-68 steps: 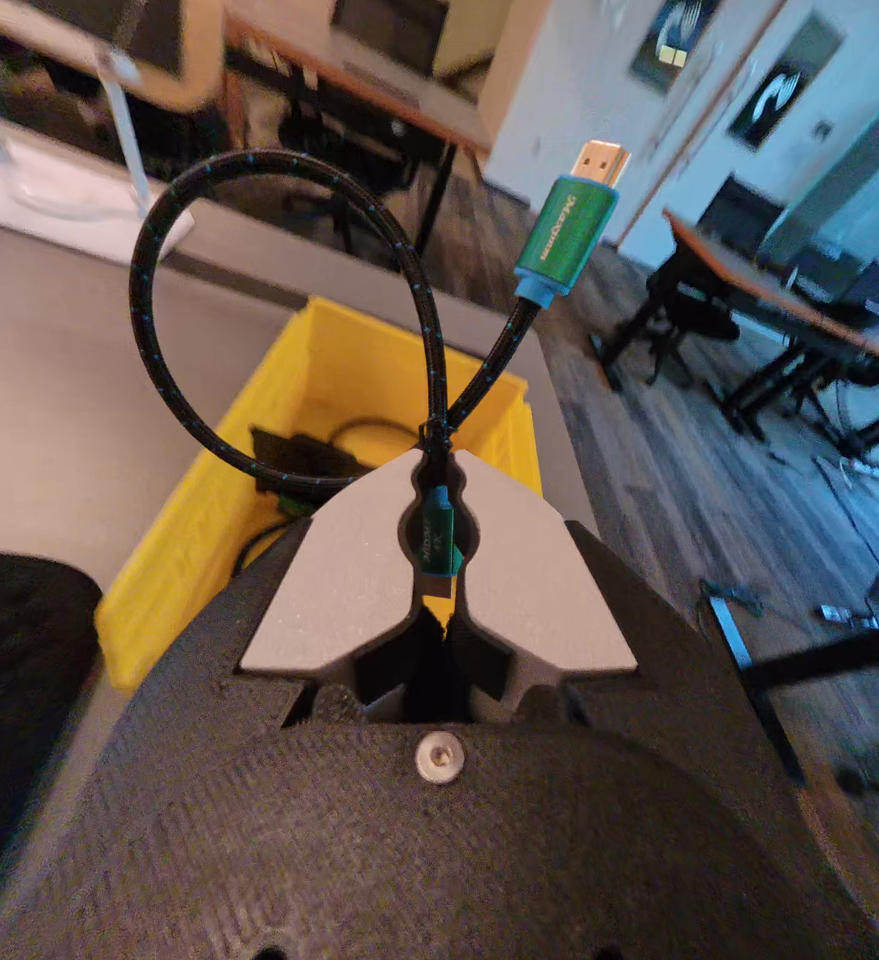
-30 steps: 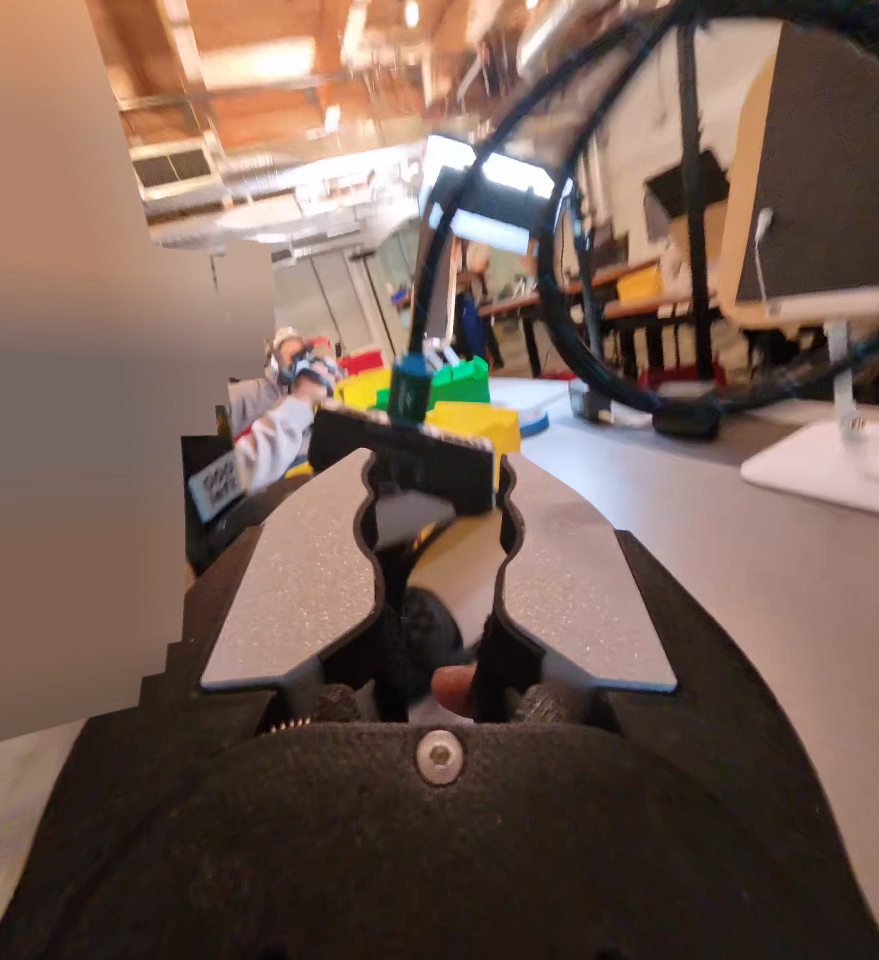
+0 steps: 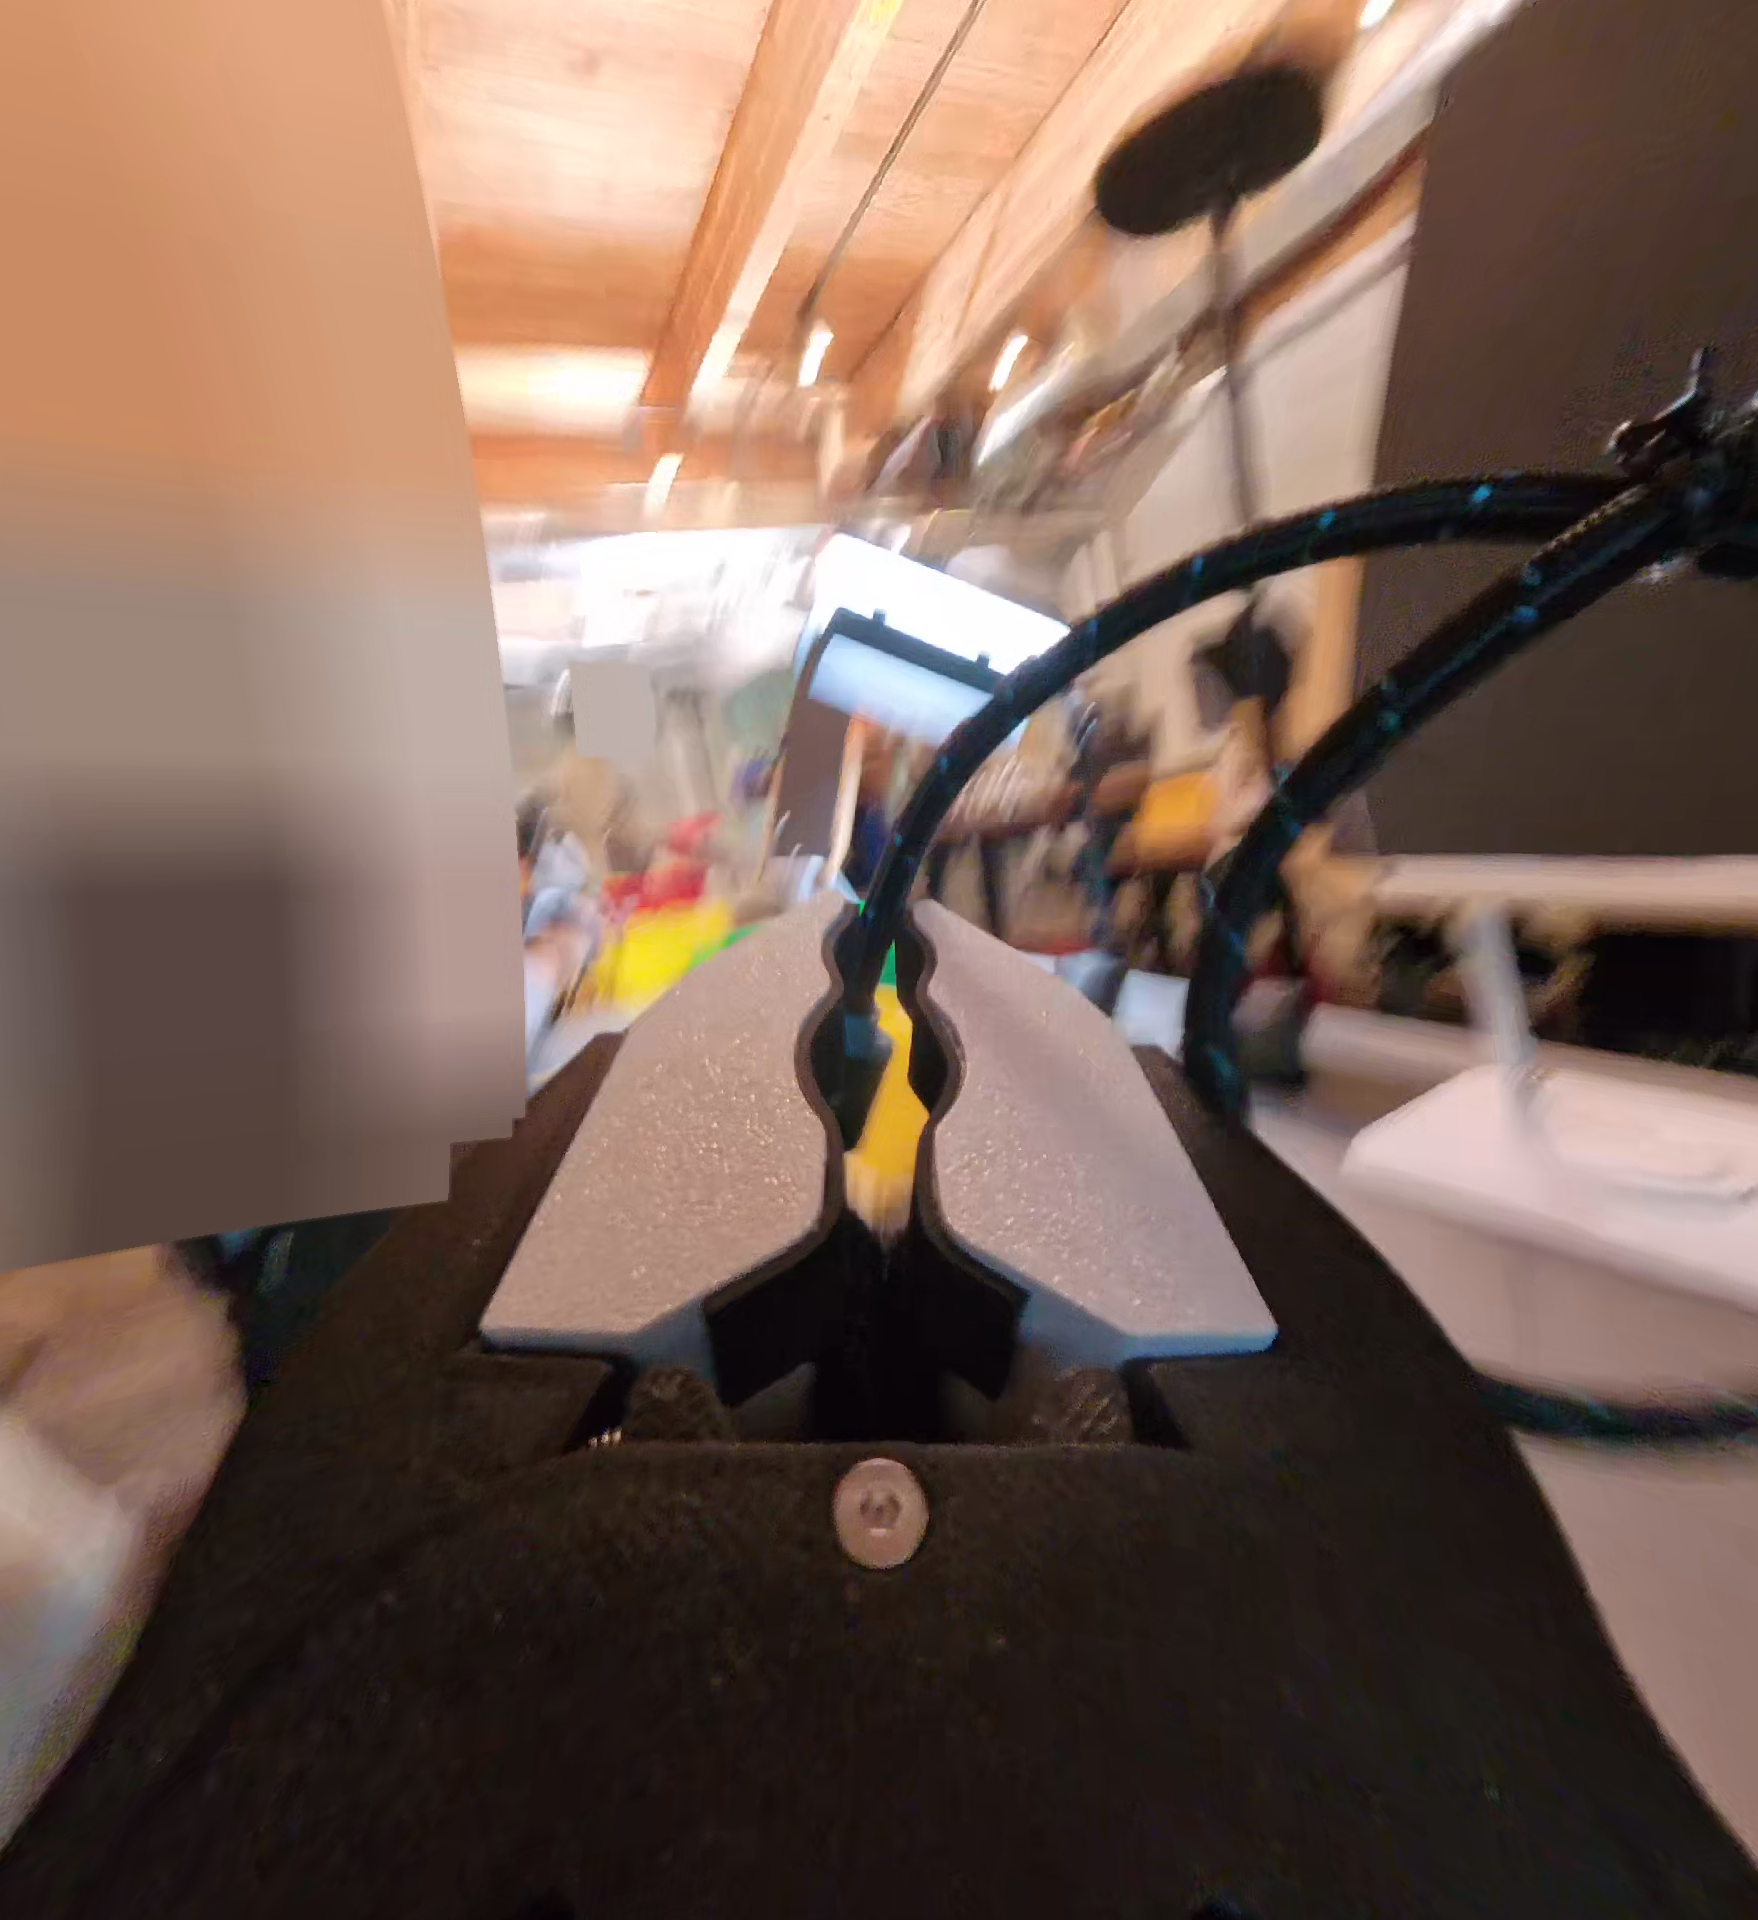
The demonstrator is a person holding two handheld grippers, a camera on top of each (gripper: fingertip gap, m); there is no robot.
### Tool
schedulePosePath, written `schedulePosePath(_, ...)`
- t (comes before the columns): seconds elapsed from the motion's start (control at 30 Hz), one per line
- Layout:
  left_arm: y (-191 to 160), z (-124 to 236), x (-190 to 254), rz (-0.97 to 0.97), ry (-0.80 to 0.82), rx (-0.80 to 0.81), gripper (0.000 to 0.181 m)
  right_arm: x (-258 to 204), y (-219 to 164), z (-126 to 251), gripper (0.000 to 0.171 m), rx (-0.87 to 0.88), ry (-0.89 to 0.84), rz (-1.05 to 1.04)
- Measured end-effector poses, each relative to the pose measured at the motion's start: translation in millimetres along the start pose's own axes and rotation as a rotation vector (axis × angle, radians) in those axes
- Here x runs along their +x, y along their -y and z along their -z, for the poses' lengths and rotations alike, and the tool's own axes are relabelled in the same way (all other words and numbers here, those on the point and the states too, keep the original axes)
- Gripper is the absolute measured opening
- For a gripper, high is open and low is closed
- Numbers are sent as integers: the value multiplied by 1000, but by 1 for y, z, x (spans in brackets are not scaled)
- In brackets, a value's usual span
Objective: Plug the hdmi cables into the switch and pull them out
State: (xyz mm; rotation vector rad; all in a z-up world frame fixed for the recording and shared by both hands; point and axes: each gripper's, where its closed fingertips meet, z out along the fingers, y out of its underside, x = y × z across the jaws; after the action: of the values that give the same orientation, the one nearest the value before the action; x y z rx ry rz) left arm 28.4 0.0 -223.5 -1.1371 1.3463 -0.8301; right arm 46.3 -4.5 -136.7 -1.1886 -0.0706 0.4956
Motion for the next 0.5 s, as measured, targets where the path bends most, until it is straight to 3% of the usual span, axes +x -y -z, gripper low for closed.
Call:
schedulePosePath(0.03, -38, -3, 6, -44, -43, -208, 24, 7, 50, 21, 8, 286, -33, 5)
schedulePosePath(0.07, -71, -2, 12, -65, -65, -300, 24, 16, 96, 51, 8, 457, -36, -17)
schedulePosePath(0.1, -69, 1, 20, -34, -84, -214, 23, 26, 128, 75, 7, 499, -91, 69)
schedulePosePath(0.17, -30, 14, 14, 8, -57, -52, 23, 46, 149, 95, 6, 292, -272, 341)
schedulePosePath(0.23, -2, 22, -4, 93, -29, 76, 23, 53, 149, 109, 7, 83, -321, 402)
schedulePosePath(0.4, 5, 31, -30, 144, 38, 183, 24, 103, 117, 192, 7, -360, -690, 418)
schedulePosePath(0.5, -2, 36, -33, 161, 62, 172, 23, 117, 66, 243, 7, -718, -754, 407)
